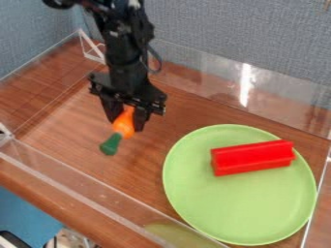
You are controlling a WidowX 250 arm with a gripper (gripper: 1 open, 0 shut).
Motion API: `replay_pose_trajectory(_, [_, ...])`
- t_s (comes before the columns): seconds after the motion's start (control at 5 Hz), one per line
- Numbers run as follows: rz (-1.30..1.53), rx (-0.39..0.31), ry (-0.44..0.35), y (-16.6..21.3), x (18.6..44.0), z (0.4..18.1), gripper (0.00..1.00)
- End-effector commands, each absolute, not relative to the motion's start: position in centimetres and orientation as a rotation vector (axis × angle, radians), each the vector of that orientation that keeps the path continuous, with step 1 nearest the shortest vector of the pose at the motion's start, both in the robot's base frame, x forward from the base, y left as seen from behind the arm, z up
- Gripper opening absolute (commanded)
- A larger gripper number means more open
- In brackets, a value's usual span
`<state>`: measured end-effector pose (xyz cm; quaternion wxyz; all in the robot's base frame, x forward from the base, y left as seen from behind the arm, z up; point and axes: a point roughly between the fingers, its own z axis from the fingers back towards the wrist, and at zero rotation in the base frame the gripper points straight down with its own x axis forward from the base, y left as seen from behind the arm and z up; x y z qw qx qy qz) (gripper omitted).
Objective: Put the carrot on the left side
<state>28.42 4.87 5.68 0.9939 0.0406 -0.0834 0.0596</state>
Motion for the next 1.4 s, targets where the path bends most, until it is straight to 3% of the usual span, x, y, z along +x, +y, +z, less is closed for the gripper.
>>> replay_pose_trajectory(0.0, [0.109, 0.072, -0.214, 4.1, 30.2, 5.7, 0.00])
replay_pose_trajectory(0.4, [0.105, 0.052, -0.226, 3.7, 30.0, 5.5, 0.00])
replay_pose_trajectory(1.0, [0.083, 0.032, -0.244, 4.6, 28.6, 8.1, 0.00])
replay_pose_trajectory(1.2, [0.133, 0.033, -0.231, 5.4, 29.3, 7.1, 0.00])
